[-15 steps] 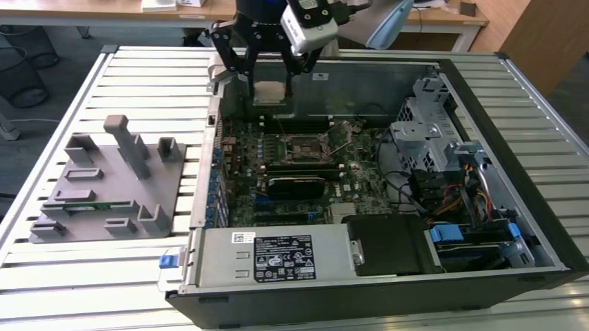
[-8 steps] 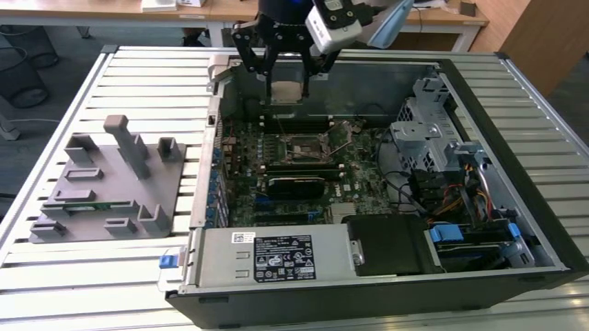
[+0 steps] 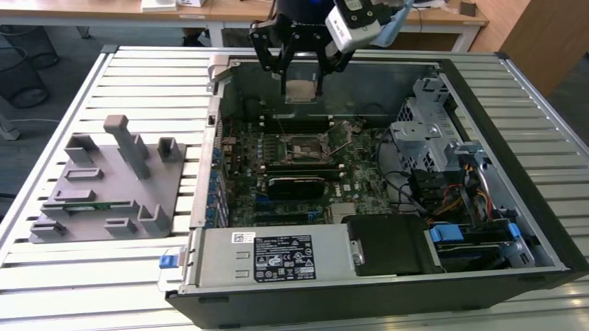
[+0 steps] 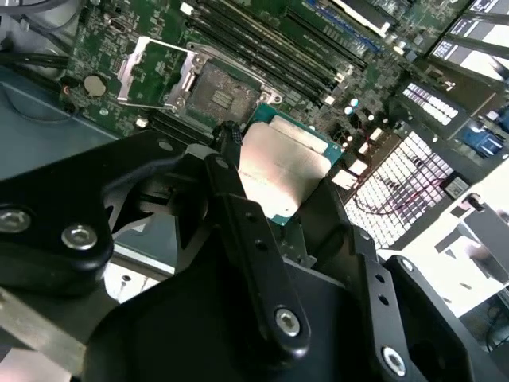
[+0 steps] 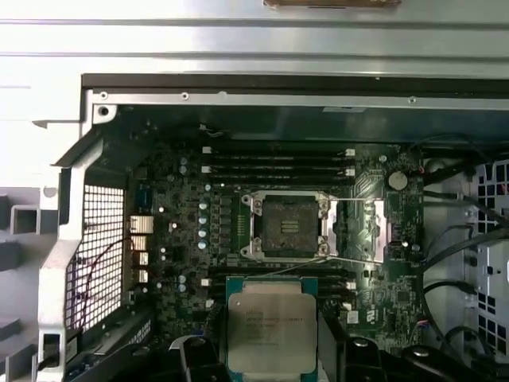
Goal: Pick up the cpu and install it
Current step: 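Pick up the cpu and move it towards the insertion slot, then place the cpu into insertion slot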
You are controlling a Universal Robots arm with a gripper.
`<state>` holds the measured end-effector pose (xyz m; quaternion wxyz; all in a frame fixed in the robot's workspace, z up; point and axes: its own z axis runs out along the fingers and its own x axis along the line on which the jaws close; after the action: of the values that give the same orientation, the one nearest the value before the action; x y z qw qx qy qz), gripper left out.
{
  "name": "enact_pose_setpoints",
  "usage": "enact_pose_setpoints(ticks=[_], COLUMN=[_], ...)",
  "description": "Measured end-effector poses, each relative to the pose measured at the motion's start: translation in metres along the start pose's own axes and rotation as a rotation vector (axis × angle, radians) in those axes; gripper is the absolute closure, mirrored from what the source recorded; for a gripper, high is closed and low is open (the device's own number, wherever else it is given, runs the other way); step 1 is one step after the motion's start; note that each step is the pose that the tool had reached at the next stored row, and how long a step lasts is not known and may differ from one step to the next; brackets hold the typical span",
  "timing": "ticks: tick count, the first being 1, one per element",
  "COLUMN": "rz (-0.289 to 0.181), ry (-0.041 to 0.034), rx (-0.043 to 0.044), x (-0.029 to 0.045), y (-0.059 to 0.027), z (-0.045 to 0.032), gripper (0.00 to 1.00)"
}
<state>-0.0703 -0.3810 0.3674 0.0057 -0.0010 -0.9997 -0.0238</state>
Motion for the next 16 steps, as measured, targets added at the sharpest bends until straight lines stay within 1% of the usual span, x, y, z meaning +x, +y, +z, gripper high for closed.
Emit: enact_pose_setpoints(ticks=[3, 6, 12, 16], rz=[0.0, 0.0, 0.001, 0.029], ry=[0.0, -0.0002, -0.0001, -0.0014], rx=[0.0, 0.0, 0.0026, 0.0052], x=[-0.0048, -0.0078, -0.009, -0.009], y=[0.0017, 0.0019, 0.0019, 0.0021], z=[0.0005, 0.0014, 0.002, 0.0024], gripper=[0.46, 0.46, 0.46, 0.46])
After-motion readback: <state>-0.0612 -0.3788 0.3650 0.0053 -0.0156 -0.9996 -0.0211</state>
